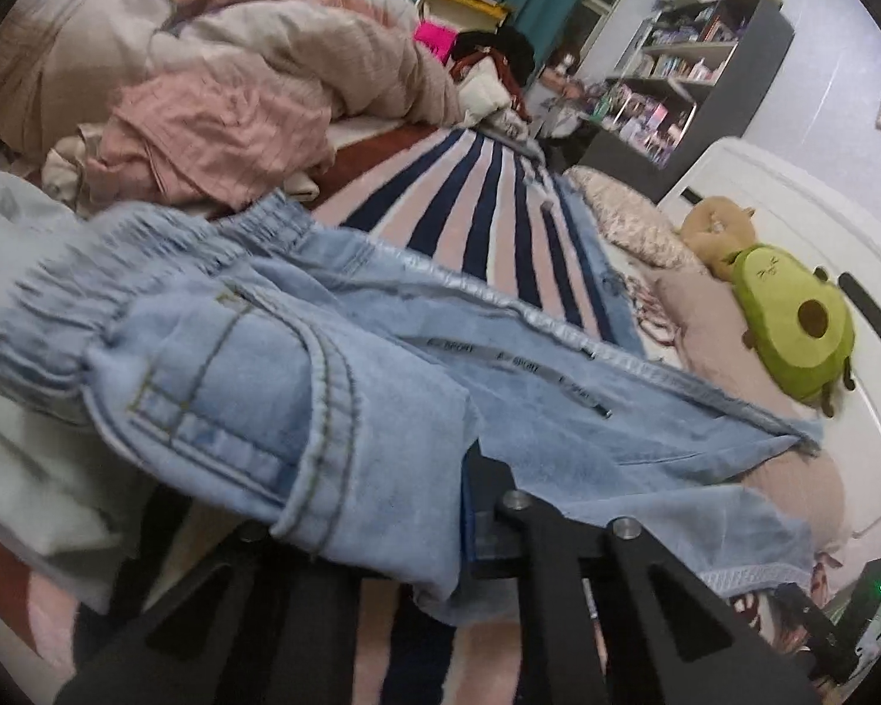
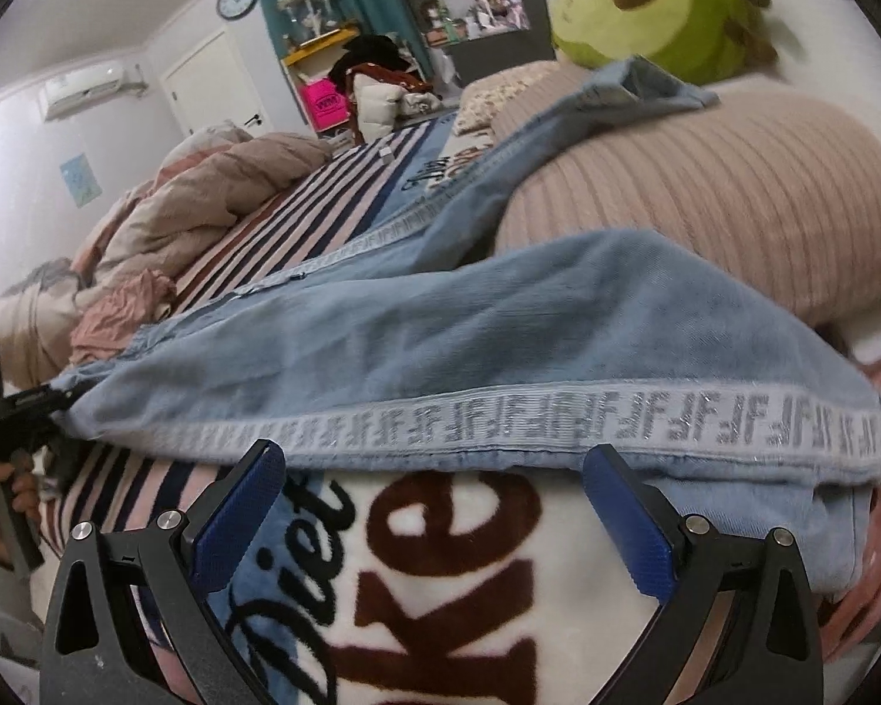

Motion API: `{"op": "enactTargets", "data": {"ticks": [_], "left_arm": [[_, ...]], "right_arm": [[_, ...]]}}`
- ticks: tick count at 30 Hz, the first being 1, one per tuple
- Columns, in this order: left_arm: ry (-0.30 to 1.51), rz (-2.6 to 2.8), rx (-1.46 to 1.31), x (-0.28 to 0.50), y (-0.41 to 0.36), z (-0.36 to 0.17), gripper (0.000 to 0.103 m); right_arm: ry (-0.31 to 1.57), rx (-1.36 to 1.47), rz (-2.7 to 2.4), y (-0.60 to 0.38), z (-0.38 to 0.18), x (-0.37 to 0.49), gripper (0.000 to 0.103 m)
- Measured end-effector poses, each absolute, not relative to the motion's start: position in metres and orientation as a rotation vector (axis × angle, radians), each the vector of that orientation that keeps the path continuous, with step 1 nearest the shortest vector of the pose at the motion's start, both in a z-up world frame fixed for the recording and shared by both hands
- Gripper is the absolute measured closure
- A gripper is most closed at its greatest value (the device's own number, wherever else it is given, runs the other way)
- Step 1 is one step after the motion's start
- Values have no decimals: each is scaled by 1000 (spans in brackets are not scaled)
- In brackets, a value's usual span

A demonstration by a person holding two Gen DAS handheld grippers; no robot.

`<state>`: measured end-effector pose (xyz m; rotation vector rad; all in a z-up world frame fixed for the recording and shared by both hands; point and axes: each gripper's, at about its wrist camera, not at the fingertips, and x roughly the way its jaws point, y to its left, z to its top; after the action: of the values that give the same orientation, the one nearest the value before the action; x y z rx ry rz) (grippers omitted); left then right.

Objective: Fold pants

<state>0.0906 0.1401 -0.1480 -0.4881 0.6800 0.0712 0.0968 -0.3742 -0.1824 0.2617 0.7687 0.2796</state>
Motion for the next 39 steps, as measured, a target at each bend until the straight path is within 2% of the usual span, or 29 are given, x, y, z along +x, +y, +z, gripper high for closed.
{"op": "enactTargets", "data": {"ticks": [13,16,19,21,23,25,30,31,34,39], "left_arm": [[679,105,-435,38,159,-142,96],[683,103,-437,39,159,-144,96],[679,104,-425,40,158,-144,96],[676,103,-422,41,157,-144,96],[672,102,-423,40,156,-144,96],[672,102,-423,40,154,-143,96],[664,98,-416,39,154,-141,96],[662,96,-416,38,155,-141,96],[652,82,-411,33,155,-138,96],[634,59,-374,33,155,-118,96]], "right_arm": [[811,466,233,-418,-195,82,3],[794,494,179,-426,-195,76,9],[746,492,139,-433,-188,71,11],[724,495,114,-436,-183,70,24],[706,491,92,-440,-180,69,43],[687,485,69,-443,-177,71,54],[743,633,86,-465,-201,90,55],[736,640,80,-466,-202,90,58],[721,561,9,-465,-194,88,98],[647,499,72,-462,-161,86,99]]}}
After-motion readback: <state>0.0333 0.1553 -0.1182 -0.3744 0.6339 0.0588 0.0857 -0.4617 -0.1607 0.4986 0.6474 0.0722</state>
